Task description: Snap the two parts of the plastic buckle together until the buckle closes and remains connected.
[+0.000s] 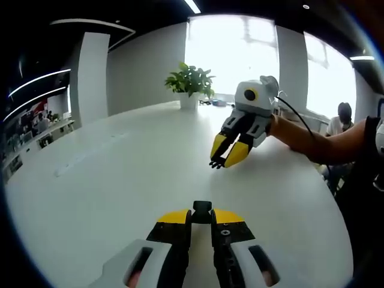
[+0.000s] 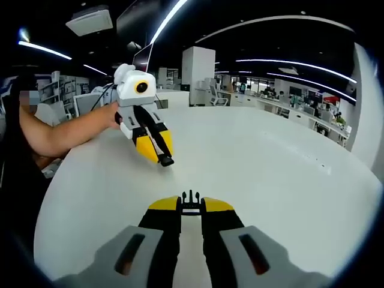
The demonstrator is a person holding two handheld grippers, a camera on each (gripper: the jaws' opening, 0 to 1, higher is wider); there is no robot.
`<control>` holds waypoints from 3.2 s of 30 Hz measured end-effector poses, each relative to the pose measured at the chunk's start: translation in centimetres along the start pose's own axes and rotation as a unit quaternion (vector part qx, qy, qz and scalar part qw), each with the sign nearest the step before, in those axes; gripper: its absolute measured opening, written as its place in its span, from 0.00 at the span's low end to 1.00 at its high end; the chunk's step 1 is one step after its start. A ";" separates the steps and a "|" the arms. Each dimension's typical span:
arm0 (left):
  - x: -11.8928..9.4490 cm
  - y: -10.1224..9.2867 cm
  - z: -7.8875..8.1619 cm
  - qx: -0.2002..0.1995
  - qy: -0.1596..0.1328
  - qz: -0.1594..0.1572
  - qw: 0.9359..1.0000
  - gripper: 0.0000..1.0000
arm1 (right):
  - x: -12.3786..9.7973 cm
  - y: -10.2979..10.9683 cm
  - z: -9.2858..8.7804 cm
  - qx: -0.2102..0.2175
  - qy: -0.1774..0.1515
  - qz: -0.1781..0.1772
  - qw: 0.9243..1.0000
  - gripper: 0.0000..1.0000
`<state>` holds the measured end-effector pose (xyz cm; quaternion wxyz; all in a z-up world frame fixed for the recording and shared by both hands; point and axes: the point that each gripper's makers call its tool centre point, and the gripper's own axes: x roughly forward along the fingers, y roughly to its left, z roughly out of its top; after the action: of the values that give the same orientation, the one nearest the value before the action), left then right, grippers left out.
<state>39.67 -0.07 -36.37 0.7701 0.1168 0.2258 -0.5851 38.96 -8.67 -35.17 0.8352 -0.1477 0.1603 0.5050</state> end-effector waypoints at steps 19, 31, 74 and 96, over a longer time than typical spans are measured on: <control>0.3 -2.2 -0.4 0.013 0.007 -0.048 0.999 0.11 | 0.3 2.3 0.2 -0.013 -0.001 0.053 0.999 0.11; 0.3 -3.1 -0.3 0.020 0.002 -0.069 0.997 0.11 | 0.3 3.8 0.5 -0.022 -0.005 0.082 0.996 0.11; 0.6 -6.1 -0.3 0.054 -0.005 -0.136 0.989 0.11 | 0.2 5.8 0.0 -0.036 0.005 0.136 0.990 0.11; 0.7 -5.9 -0.2 0.056 -0.006 -0.130 0.990 0.11 | 0.1 6.4 -0.1 -0.036 0.007 0.138 0.990 0.11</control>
<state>34.10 -2.28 -36.42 0.6810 0.1257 0.2016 -0.6927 33.30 -5.73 -35.82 0.7504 -0.1571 0.1665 0.6202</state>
